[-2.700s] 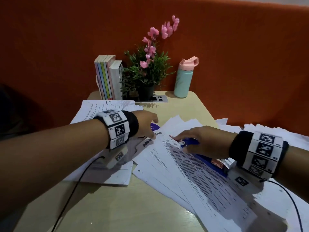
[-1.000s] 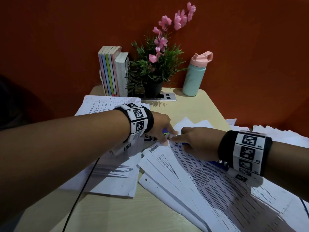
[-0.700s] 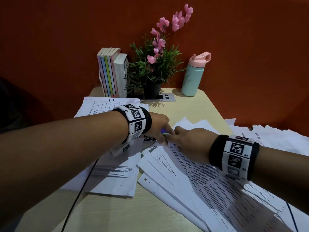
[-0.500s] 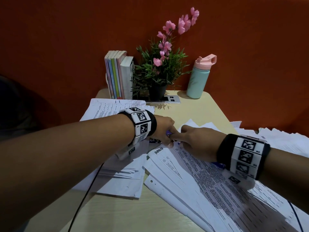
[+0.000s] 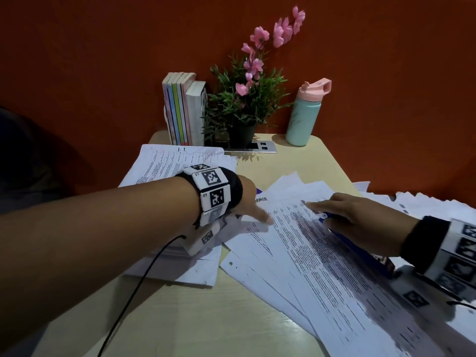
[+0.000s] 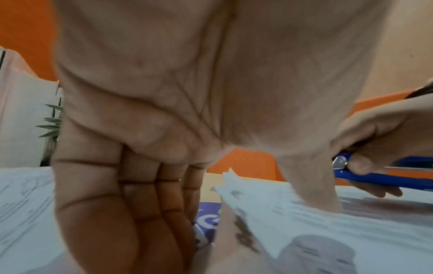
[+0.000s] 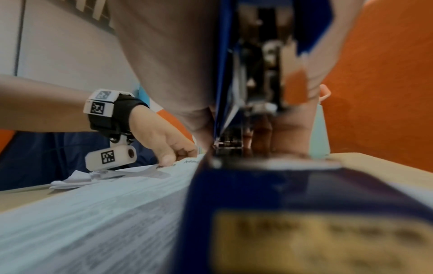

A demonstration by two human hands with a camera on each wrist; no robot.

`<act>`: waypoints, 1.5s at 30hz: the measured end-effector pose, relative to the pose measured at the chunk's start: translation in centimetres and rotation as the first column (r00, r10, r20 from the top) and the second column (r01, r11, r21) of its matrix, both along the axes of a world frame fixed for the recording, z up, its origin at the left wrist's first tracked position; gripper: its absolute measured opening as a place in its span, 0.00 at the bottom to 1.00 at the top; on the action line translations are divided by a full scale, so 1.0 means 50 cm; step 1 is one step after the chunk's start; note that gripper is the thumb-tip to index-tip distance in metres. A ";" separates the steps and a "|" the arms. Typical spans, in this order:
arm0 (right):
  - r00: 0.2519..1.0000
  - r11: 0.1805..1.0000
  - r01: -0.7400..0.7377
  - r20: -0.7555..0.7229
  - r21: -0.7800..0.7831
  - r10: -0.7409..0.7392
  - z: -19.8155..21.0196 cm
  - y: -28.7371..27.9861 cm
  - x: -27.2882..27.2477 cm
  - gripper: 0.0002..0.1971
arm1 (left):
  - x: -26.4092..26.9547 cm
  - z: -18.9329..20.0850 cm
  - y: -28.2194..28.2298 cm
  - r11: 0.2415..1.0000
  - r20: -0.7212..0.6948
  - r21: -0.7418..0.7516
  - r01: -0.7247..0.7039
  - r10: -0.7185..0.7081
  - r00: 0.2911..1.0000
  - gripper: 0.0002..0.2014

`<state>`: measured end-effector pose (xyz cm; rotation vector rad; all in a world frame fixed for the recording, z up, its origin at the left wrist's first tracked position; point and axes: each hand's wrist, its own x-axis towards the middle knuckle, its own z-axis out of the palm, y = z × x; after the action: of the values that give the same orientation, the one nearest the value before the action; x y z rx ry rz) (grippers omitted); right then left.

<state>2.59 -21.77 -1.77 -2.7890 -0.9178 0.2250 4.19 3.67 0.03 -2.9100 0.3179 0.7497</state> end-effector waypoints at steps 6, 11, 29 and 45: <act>1.000 1.000 0.016 -0.027 0.008 -0.016 0.003 -0.011 -0.019 0.23 | -0.014 0.030 -0.028 0.998 0.046 -0.045 -0.035 0.037 0.998 0.19; 0.998 0.998 -0.054 0.017 0.030 0.054 0.039 -0.004 -0.048 0.23 | -0.005 0.077 -0.027 0.996 0.144 -0.033 0.084 -0.078 0.986 0.16; 0.963 0.946 -0.264 -0.108 -0.189 0.248 0.018 0.047 -0.080 0.25 | -0.022 0.043 0.029 0.962 0.071 -0.033 0.272 -0.269 0.960 0.42; 0.949 0.917 -0.314 -0.100 -0.247 0.298 0.014 0.144 -0.037 0.24 | -0.030 -0.029 0.066 0.952 -0.036 -0.004 0.307 -0.307 0.951 0.52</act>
<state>0.76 -14.57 -1.06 -2.8327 -1.4032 0.5085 2.68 6.95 -1.41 -2.7502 0.7523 0.7486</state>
